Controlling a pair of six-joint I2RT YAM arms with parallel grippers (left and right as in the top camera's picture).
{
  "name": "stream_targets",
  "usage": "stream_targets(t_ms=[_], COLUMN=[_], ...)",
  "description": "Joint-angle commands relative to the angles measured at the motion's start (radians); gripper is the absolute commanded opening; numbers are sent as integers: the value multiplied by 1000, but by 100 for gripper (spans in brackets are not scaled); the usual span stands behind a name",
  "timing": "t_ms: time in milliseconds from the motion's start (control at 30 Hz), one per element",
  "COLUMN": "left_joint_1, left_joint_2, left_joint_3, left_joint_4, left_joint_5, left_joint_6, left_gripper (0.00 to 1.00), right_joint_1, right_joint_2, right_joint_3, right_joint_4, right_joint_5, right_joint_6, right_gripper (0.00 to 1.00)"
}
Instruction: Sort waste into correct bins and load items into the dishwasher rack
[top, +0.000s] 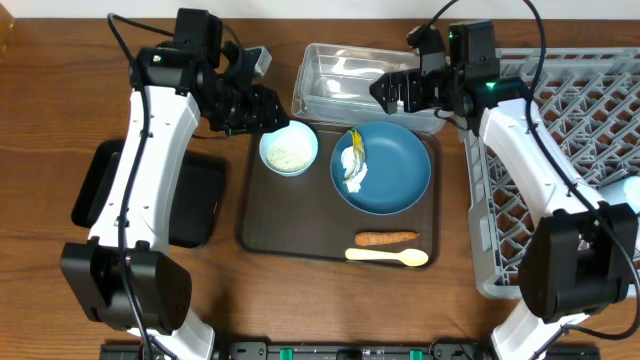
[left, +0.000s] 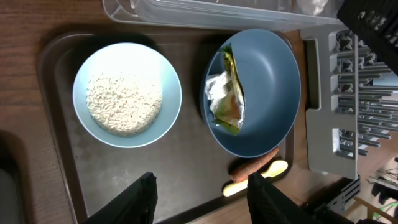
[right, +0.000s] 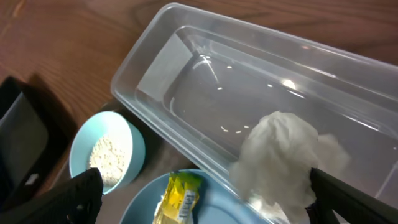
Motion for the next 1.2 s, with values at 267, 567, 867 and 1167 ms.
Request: stream_targets(t_ms=[267,567,867,1167], left_joint_1=[2,2,2,2], left_joint_2=[-19,-19,-19,-19], left_joint_3=[-5,-5,-5,-5], left_joint_4=[-4,-1,-2,-5], left_joint_5=[-4,-4,-4,0], left_joint_6=[-1,-1,-1,-1], left_gripper=[49,49,49,49], right_joint_1=[33,68,68,68], right_joint_2=[-11,-20,-50,-49], right_joint_3=[18,19,19,19], right_joint_4=[-117,-267,-315,-448], right_joint_5=[363,499,515,519], right_joint_6=[23,11,11,27], right_gripper=[99,99,99,99])
